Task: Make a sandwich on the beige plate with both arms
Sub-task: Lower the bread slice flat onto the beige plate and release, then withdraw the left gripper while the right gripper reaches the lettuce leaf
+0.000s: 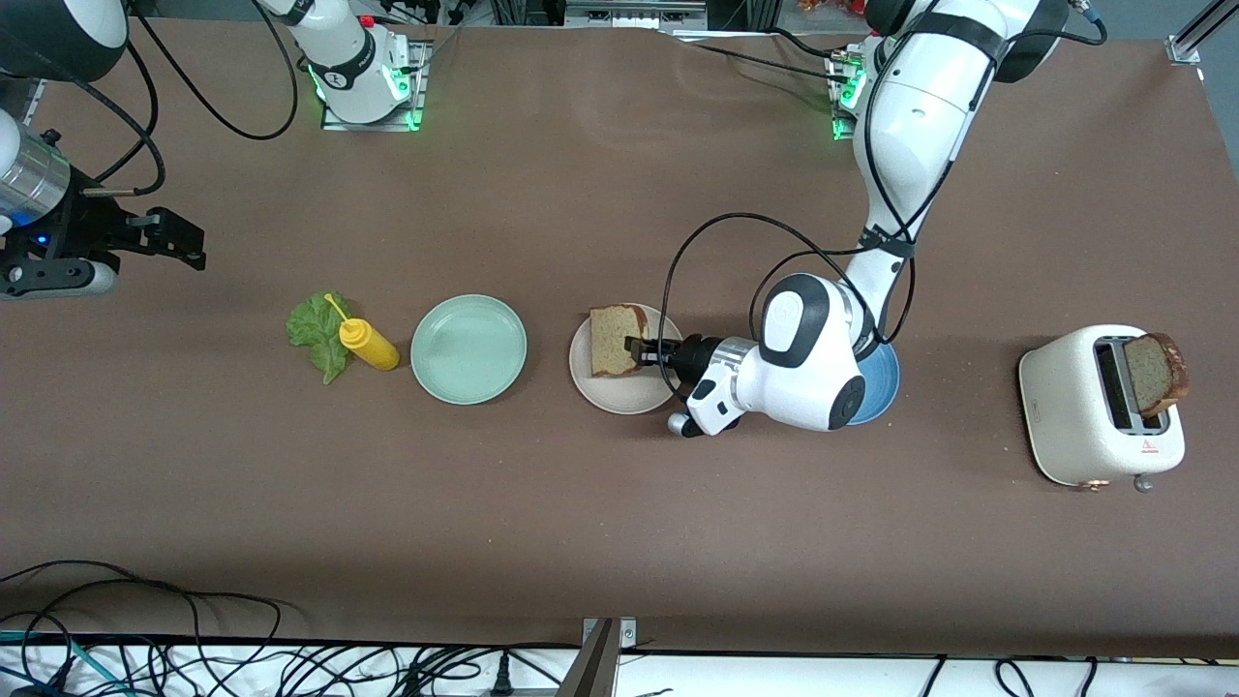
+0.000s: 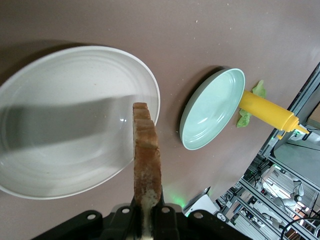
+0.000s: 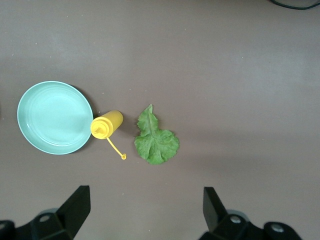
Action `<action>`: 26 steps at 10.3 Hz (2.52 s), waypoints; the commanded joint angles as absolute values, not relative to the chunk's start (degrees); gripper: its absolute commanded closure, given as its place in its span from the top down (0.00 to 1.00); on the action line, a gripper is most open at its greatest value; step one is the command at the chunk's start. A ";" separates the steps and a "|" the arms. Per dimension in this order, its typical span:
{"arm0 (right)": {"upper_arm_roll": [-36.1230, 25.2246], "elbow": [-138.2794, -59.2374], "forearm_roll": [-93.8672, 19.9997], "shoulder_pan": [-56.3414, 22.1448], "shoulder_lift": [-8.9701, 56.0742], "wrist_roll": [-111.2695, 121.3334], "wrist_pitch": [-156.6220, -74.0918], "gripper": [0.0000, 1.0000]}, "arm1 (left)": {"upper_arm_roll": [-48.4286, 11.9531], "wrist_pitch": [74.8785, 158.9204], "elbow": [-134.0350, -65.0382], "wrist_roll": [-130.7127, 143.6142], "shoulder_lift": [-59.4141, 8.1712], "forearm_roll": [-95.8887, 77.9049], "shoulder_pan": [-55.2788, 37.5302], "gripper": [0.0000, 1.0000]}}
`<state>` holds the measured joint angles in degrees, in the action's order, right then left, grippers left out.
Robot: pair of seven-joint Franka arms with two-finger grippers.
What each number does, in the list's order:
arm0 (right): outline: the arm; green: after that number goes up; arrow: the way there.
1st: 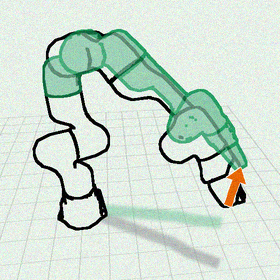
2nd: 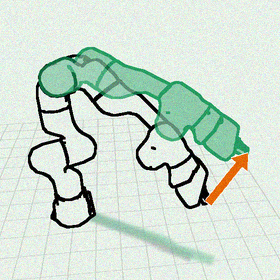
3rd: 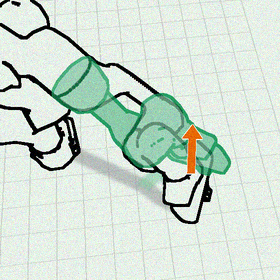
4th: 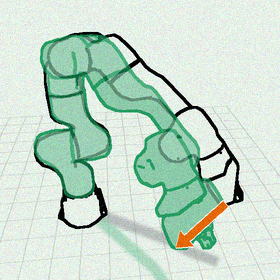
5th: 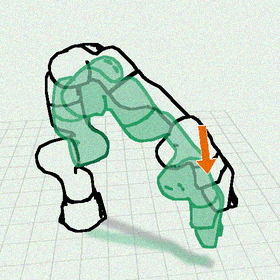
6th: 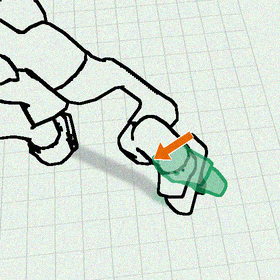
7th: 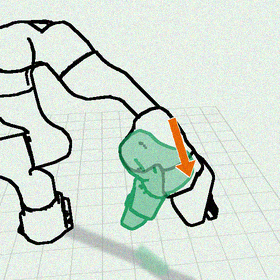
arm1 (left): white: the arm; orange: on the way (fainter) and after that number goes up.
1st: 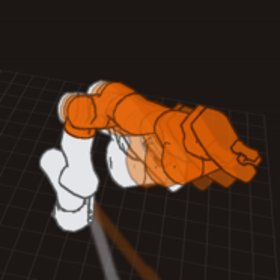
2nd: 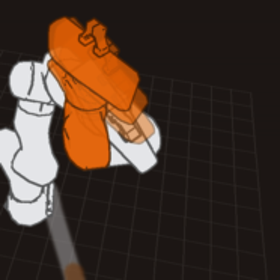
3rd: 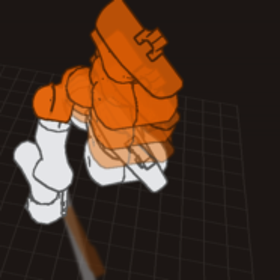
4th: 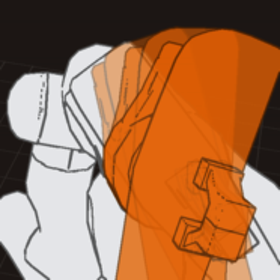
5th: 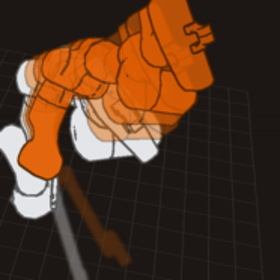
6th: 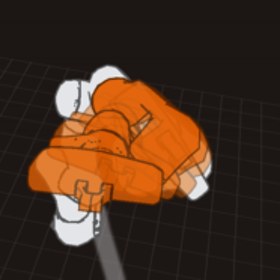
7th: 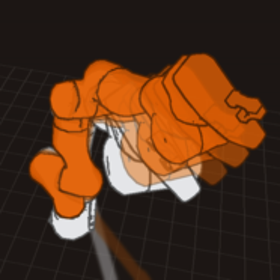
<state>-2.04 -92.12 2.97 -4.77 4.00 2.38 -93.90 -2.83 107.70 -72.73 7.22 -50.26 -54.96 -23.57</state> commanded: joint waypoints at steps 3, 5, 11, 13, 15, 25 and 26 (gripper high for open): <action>-2.02 -91.32 3.34 -4.57 4.04 1.85 -93.69 1.00 | -2.20 110.57 -72.16 6.86 -50.97 -56.43 -24.70 0.00; -2.02 -91.32 3.34 -4.57 4.04 1.85 -93.69 1.00 | -2.20 110.65 -72.16 6.68 -51.41 -56.25 -24.79 0.07; -2.20 -91.32 3.34 -4.22 4.13 1.85 -93.69 1.00 | -2.02 110.65 -72.16 6.50 -52.21 -56.07 -24.70 0.85; -2.11 -91.32 3.34 -4.31 4.04 1.85 -93.69 1.00 | -1.85 110.57 -72.07 6.50 -52.12 -55.99 -24.52 0.86; -2.20 -91.32 3.34 -4.04 4.04 1.85 -93.78 1.00 | -1.58 110.57 -72.07 6.59 -51.94 -54.86 -24.08 0.86; -1.93 -91.32 4.22 -4.83 4.13 1.76 -94.75 1.00 | -1.41 108.81 -72.07 6.94 -50.54 -46.95 -20.66 1.00; -1.93 -91.58 4.13 -4.57 4.48 -0.50 -95.36 1.00 | -1.49 108.55 -71.98 7.03 -50.36 -44.32 -20.31 1.00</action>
